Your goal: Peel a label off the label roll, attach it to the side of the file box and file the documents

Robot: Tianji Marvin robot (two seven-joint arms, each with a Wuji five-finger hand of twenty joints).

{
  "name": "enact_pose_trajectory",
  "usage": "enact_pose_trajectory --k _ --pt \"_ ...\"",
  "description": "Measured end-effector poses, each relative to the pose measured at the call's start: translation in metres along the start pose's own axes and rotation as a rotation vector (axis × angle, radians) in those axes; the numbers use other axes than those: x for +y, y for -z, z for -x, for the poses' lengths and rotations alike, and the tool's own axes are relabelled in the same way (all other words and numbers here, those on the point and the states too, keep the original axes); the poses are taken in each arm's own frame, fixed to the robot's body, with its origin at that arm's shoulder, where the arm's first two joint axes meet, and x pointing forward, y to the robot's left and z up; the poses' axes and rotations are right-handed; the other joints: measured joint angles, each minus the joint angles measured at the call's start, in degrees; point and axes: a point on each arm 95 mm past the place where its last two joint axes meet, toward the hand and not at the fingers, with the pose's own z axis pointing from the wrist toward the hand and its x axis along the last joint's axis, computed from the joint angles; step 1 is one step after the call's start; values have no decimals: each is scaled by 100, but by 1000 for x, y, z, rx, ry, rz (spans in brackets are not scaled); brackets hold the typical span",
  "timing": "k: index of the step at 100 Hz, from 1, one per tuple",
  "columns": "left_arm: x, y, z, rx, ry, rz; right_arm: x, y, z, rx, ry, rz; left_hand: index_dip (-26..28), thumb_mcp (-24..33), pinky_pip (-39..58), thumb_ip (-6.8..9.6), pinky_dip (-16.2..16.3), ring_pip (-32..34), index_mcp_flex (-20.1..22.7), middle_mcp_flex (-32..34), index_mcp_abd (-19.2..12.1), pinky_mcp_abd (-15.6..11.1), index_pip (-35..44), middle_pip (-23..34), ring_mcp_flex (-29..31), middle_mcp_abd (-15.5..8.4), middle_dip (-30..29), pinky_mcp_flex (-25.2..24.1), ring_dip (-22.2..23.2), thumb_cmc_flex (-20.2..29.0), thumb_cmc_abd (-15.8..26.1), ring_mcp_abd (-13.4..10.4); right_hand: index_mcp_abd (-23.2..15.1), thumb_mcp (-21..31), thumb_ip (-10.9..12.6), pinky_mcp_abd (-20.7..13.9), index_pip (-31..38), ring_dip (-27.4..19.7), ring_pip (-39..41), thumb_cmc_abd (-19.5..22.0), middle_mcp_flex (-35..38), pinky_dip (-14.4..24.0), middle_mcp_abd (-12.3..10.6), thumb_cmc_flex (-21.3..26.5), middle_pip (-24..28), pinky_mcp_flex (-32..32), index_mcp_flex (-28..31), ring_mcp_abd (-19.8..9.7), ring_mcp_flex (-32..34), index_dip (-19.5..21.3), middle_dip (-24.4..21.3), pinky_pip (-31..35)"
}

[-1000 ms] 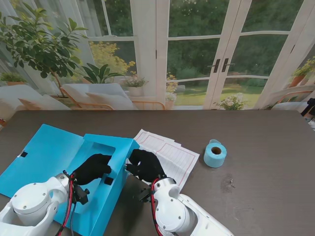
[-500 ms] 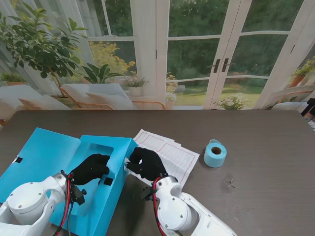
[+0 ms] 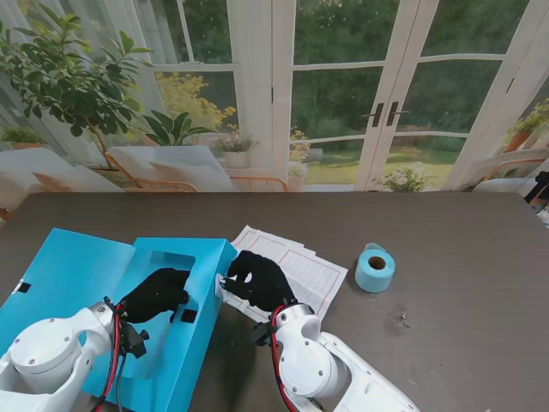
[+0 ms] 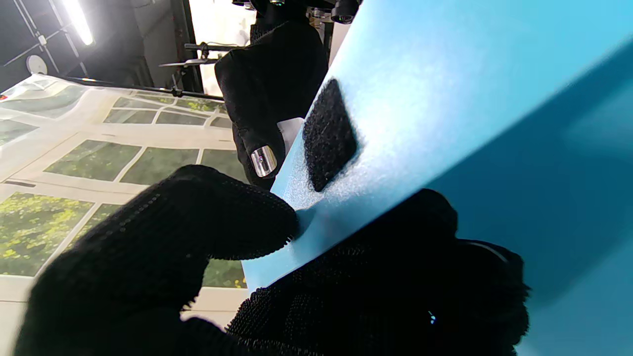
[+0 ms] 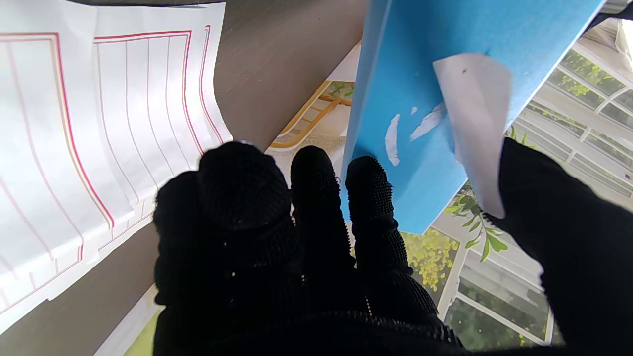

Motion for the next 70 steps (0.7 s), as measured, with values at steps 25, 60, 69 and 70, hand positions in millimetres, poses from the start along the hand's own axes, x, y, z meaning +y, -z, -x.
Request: enact_pose_trajectory --k 25,60,69,70 --pt "0 2 -1 10 -1 23 2 0 3 -10 8 -8 -4 0 0 -2 11 0 -2 0 2 2 -10 10 -1 0 8 -7 1 0 -3 0 195 -7 0 0 -382 0 3 1 -128 8 1 0 -83 0 -311 2 -4 -159 -88 0" --pt "-1 4 -4 27 -2 59 -1 4 2 -19 -9 -35 -4 46 0 -2 58 10 -2 0 5 2 -3 34 -2 0 76 -14 11 2 -5 0 254 -43 0 0 -797 0 5 63 -207 12 5 3 -149 -219 -498 43 -238 -356 -224 0" --pt "-1 4 -5 30 1 70 -2 5 2 -20 -19 -43 -4 47 0 -2 62 12 -2 0 5 2 1 38 -2 0 78 -15 12 3 -5 0 254 -44 0 0 -815 0 5 63 -207 13 8 3 -151 -220 -548 44 -238 -357 -226 0" --pt "-1 4 -5 30 1 71 -2 5 2 -20 -20 -44 -4 47 0 -2 63 12 -2 0 5 2 1 38 -3 0 78 -15 12 2 -6 0 254 -44 0 0 -815 0 5 63 -207 13 8 3 -151 -220 -548 44 -239 -357 -226 0"
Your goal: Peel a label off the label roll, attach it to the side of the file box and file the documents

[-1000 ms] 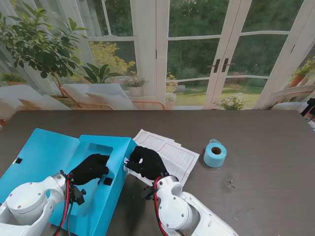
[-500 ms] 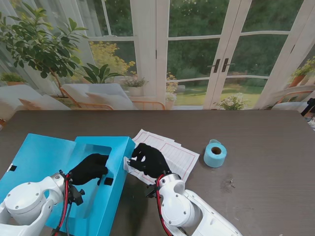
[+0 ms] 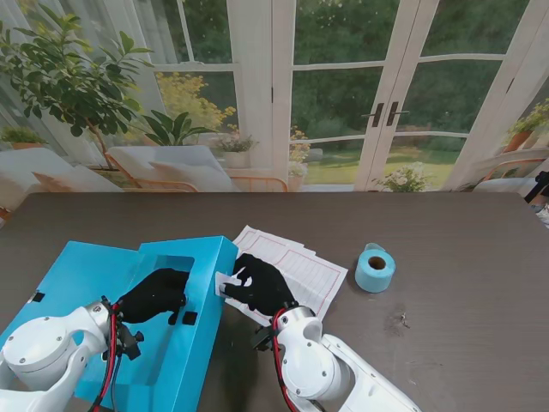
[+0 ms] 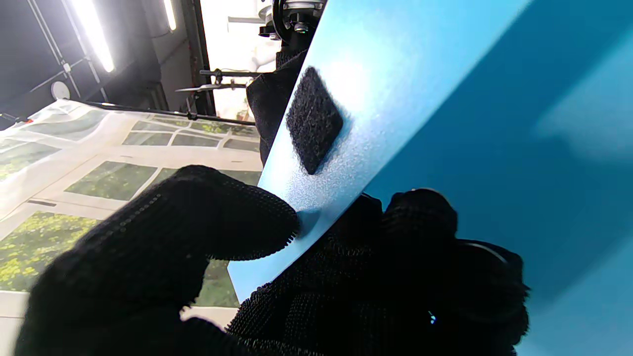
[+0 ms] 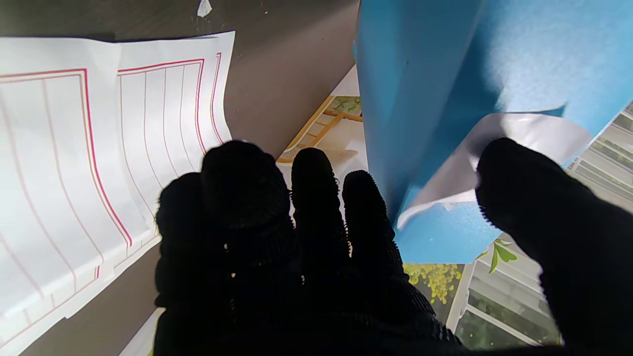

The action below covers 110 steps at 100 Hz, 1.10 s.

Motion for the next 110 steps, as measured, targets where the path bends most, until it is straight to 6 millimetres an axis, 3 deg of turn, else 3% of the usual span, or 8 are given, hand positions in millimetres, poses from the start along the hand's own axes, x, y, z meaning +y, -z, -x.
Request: enact_pose_trajectory --k 110 --pt "0 4 -4 1 6 23 7 5 6 -18 -71 6 2 29 0 9 78 54 0 0 3 1 20 21 -28 0 73 -35 1 0 -24 0 -174 -24 0 130 -189 0 0 496 6 31 153 4 -4 -17 130 97 -1 -18 -71 0"
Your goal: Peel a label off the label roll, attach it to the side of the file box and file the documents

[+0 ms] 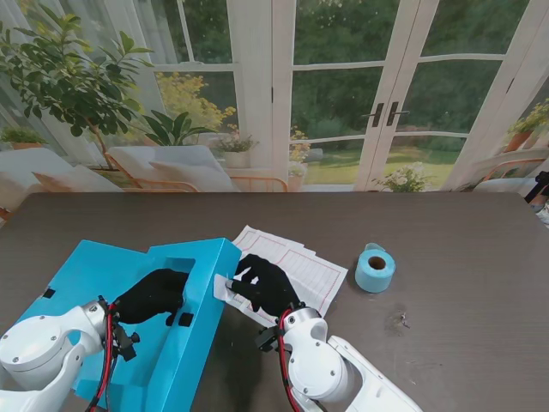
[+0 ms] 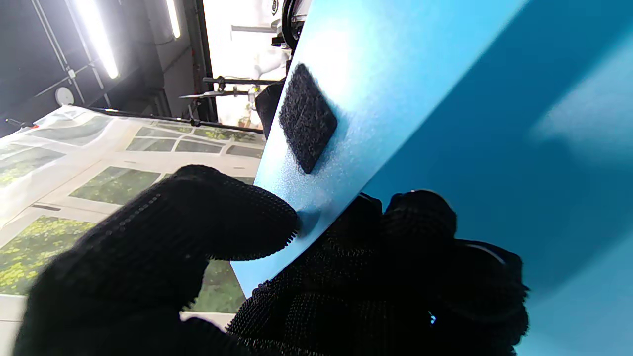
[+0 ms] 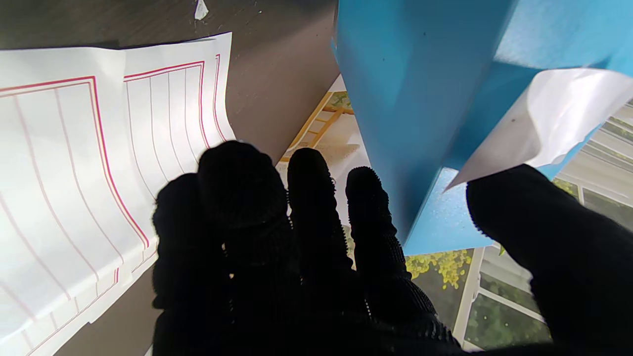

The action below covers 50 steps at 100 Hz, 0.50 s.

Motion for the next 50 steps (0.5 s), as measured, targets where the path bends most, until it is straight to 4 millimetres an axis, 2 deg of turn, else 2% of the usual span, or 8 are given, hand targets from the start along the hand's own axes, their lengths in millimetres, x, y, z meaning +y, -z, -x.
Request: enact_pose_trajectory --k 50 --pt "0 3 -3 3 1 -6 4 6 5 1 -4 -8 14 19 0 7 2 3 0 0 0 0 1 1 -11 0 2 -23 0 -5 0 0 -8 0 0 12 193 0 0 0 8 16 16 2 -1 -5 388 8 -1 -37 0 0"
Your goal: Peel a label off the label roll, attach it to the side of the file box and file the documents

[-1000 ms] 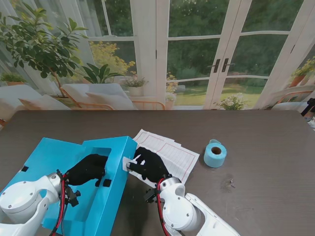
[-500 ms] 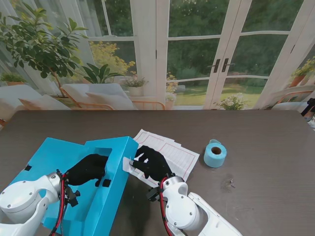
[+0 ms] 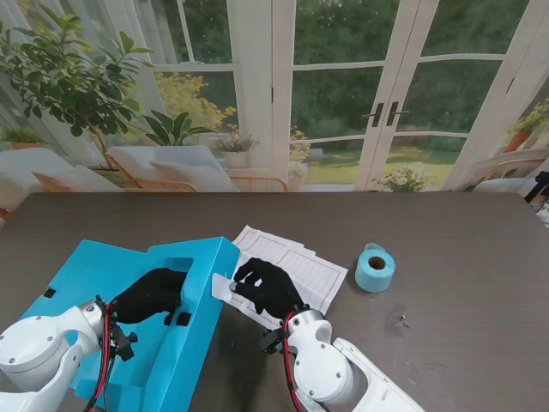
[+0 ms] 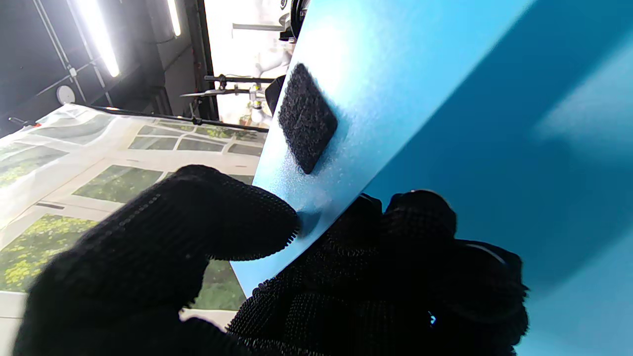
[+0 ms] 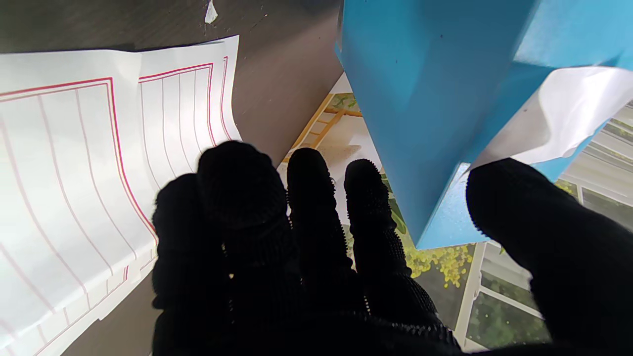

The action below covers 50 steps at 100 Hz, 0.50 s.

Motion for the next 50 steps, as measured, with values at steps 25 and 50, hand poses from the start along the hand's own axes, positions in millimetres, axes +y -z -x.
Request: enact_pose_trajectory --k 25,50 --pt "0 0 -1 -1 4 1 1 4 -2 25 13 -11 5 3 0 3 1 1 0 0 0 0 1 1 0 0 2 -2 0 -1 0 0 -66 43 0 4 342 0 0 0 143 5 7 8 -3 0 407 1 0 172 0 0" --pt "0 -1 -2 -2 7 6 -3 6 -3 38 41 -27 9 9 0 6 1 2 0 0 1 0 1 3 0 0 4 -2 0 -1 0 0 -131 137 0 4 346 0 0 -9 143 7 8 226 -3 0 389 1 2 174 0 0"
